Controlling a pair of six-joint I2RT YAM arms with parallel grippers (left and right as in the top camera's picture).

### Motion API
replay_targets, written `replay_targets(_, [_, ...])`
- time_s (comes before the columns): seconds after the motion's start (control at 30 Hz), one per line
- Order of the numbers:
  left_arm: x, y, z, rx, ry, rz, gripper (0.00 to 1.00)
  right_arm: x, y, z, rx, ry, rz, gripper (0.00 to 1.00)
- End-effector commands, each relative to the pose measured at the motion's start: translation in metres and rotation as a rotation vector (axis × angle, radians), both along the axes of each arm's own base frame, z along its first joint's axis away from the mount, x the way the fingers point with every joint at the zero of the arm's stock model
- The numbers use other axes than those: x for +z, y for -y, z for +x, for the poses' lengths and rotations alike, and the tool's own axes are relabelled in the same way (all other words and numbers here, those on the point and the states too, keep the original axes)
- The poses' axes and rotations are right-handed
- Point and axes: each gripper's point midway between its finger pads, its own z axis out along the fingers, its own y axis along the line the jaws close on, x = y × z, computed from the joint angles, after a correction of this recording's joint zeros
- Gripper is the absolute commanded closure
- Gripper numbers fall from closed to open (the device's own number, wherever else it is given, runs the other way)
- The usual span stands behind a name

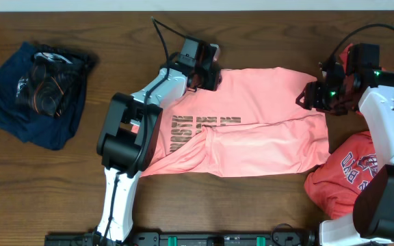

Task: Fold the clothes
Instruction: 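Grasp the shirt's top corners with both grippers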

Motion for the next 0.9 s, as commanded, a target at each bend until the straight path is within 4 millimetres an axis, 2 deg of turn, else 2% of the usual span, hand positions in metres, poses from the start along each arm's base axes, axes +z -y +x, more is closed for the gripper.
replay_targets(0.0, [-0.003,-0.008,0.006,0.024,-0.003,0.002,0.81,0.000,0.003,0.001,-0.002,0.002,-0.016,0.51])
replay_targets(0.03, [0.003,-0.011,0.010,0.052,-0.006,-0.013,0.91,0.000,0.006,0.000,-0.006,-0.001,-0.032,0.51])
replay_targets(0.07, [0.007,-0.013,0.012,0.074,-0.009,-0.024,0.94,-0.001,0.007,0.000,-0.008,-0.002,-0.040,0.51])
replay_targets(0.17, [0.021,-0.018,0.015,0.107,-0.015,-0.062,0.94,-0.006,0.017,0.000,-0.021,-0.015,-0.113,0.50])
replay_targets(0.3, [0.028,-0.008,0.002,0.065,-0.063,-0.109,0.94,-0.018,0.027,0.008,-0.026,-0.019,-0.204,0.43])
replay_targets(0.4, [0.021,-0.007,-0.011,0.060,-0.118,-0.089,0.94,-0.028,0.032,0.033,-0.034,0.040,-0.239,0.35])
replay_targets(0.57, [0.012,-0.007,-0.029,0.052,-0.191,-0.057,0.94,-0.041,0.036,0.096,-0.063,0.214,-0.246,0.31])
replay_targets(0.67, [0.010,-0.008,-0.033,0.051,-0.209,-0.049,0.94,-0.060,0.036,0.126,-0.064,0.283,-0.253,0.25])
replay_targets(0.77, [0.009,-0.008,-0.035,0.052,-0.218,-0.046,0.94,-0.081,0.035,0.147,-0.070,0.332,-0.251,0.23])
replay_targets(0.87, [0.008,-0.009,-0.037,0.053,-0.227,-0.041,0.94,-0.097,0.031,0.160,-0.082,0.361,-0.237,0.22])
